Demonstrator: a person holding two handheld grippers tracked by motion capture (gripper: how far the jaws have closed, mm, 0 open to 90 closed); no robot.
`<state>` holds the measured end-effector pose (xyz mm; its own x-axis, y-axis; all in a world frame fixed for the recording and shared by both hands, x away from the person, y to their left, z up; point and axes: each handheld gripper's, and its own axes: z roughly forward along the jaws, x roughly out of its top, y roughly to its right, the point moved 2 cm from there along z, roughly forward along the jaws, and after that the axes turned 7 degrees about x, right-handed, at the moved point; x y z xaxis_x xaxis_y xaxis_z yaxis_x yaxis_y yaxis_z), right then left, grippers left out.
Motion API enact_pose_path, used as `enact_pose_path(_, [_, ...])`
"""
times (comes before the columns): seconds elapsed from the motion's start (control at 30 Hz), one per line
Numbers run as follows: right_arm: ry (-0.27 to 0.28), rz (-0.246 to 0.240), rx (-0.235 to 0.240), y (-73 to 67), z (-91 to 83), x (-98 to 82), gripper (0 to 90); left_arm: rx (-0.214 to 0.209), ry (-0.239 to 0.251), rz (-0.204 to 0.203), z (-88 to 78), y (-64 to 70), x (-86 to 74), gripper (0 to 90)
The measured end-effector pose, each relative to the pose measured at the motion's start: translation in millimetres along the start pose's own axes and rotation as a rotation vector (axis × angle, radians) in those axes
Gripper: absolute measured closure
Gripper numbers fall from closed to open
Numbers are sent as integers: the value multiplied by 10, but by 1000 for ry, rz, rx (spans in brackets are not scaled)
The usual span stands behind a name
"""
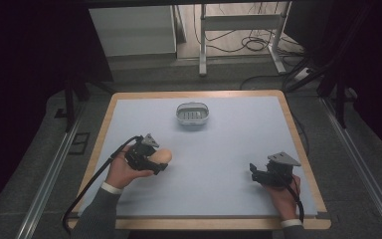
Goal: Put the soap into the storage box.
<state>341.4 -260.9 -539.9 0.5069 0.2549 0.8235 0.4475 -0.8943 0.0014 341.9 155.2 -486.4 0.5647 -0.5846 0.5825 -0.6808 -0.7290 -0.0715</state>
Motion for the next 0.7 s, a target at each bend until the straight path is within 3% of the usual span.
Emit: enact_pose_path(0.7, [-4,-1,0,3,3,0,93,4,1,11,30,-31,107,330])
